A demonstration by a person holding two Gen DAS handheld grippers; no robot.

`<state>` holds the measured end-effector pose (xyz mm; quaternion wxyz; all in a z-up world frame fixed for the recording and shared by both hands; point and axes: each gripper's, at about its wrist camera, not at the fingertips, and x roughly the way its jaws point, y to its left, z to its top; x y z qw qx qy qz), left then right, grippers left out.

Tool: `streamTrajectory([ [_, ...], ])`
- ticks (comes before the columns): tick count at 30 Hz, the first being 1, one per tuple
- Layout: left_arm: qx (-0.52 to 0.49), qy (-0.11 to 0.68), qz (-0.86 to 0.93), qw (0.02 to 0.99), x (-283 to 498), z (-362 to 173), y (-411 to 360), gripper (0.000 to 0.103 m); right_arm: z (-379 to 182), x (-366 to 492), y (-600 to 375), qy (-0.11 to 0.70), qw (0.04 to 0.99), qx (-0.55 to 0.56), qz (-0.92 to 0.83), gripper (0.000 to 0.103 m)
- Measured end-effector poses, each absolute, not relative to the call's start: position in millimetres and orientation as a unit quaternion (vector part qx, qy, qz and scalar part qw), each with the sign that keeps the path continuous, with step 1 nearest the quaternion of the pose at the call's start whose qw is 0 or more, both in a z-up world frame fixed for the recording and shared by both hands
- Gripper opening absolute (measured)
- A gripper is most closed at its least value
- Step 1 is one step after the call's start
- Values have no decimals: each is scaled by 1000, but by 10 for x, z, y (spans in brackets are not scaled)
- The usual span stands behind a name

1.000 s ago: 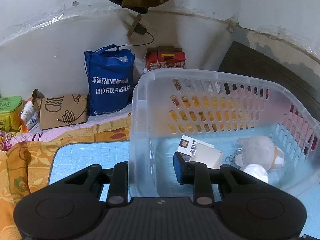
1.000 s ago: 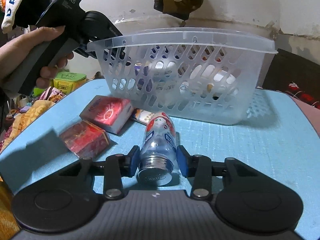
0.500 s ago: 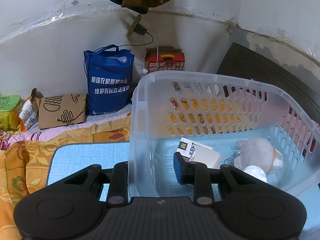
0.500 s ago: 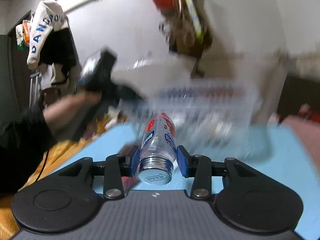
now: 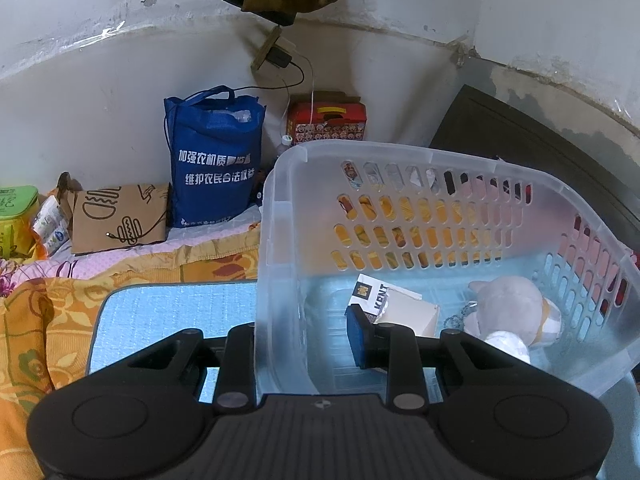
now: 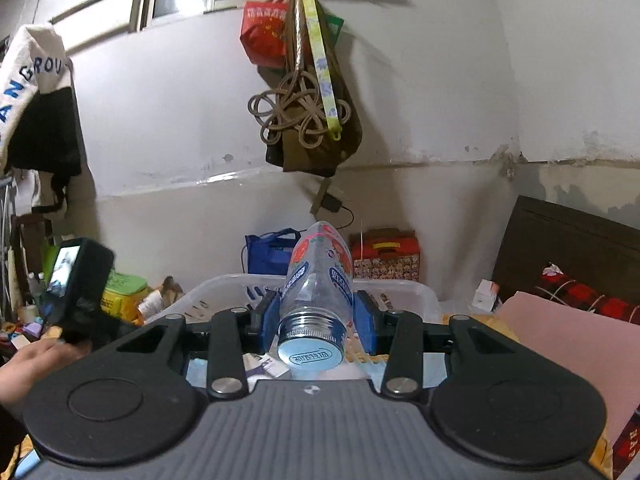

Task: Organize objects
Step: 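Lift the bottle over the basket and open the right gripper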

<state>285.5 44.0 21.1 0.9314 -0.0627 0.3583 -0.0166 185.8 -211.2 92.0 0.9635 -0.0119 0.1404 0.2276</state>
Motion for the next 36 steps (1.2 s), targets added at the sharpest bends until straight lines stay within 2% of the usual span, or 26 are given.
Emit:
streamTrajectory([
  [13,-52,353,-17,934,2822,206,417,33,728,2639,-1868,246,945,-14,213,44],
  [23,-59,354,-19,933,2825,214,418,33,555,2747,-1773,261,939,-41,218,44],
  [29,-58,356,-18,933,2841,221,414,33,527,2801,-1874,269,935,-14,229,45],
  [30,-58,356,-17,933,2844,222,412,33,522,2809,-1901,270,935,-3,229,48],
  [31,-58,355,-16,933,2848,224,410,33,525,2813,-1924,270,935,8,230,63],
  [32,-57,355,-15,933,2846,222,411,33,533,2805,-1953,266,936,15,231,73],
  [33,-57,356,-15,933,2847,220,410,33,542,2795,-1967,261,935,18,239,76],
  [35,-57,356,-14,932,2844,221,407,33,565,2765,-1960,255,938,8,233,96],
  [36,-56,357,-13,932,2845,221,406,33,580,2741,-1966,245,944,3,220,99],
])
